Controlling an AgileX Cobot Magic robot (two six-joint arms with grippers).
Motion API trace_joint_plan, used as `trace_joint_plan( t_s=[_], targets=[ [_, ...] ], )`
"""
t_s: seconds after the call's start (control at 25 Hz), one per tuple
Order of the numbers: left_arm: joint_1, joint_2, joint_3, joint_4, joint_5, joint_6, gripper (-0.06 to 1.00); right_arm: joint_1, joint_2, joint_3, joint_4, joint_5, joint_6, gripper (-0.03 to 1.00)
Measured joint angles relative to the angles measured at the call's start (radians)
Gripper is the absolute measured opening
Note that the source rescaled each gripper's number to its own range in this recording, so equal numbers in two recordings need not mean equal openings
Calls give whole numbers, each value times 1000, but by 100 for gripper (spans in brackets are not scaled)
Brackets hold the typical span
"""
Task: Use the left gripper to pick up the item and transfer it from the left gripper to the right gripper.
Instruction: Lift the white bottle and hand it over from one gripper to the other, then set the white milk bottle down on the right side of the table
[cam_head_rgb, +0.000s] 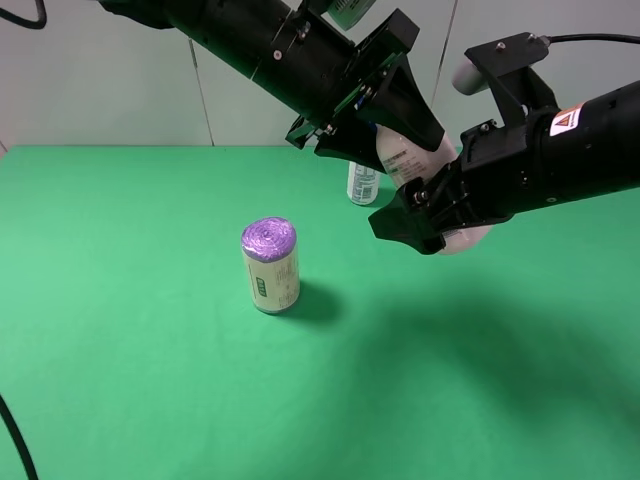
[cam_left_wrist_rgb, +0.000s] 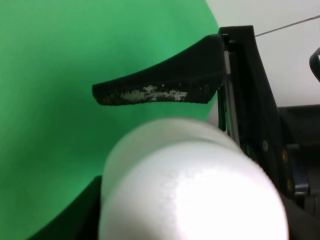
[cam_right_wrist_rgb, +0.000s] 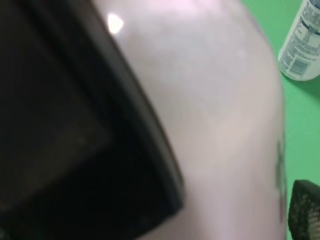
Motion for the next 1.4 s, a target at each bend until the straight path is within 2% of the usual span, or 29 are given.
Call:
trace_joint_plan(
  t_s=[0.04,0.08,0.12,0.16,0.2,0.28,0.96,1.0,1.08,1.16,1.2,1.28,1.4],
  targets=[
    [0,0,0,0,0,1,1,0,0,0,0,0,0,89],
    [0,0,0,0,0,1,1,0,0,0,0,0,-1,65],
    [0,0,0,0,0,1,1,0,0,0,0,0,-5,27],
    [0,0,0,-5,-6,1,1,1,0,0,2,-1,-11,0],
    [0,0,0,-6,-5,1,1,1,0,0,2,-1,-18,10],
    [0,0,0,-6,-6,2,1,1,0,0,2,-1,-23,8],
    [0,0,0,3,-6,1,3,1,0,0,2,2,-23,8],
    [0,0,0,7,-3,1,13,1,1,1,-1,7,-23,8],
    [0,-1,-1,7,5,1,50,1,6,3,-2,11,-23,8],
    [0,-1,-3,10,7,1,76,1,8,3,-1,10,-23,8],
    [0,-1,-3,14,8,1,83,1,8,3,0,10,-23,8],
    [0,-1,-3,18,10,2,90,1,8,3,1,9,-23,8],
    [0,-1,-3,19,15,2,94,1,8,3,1,8,-23,8]
  ],
)
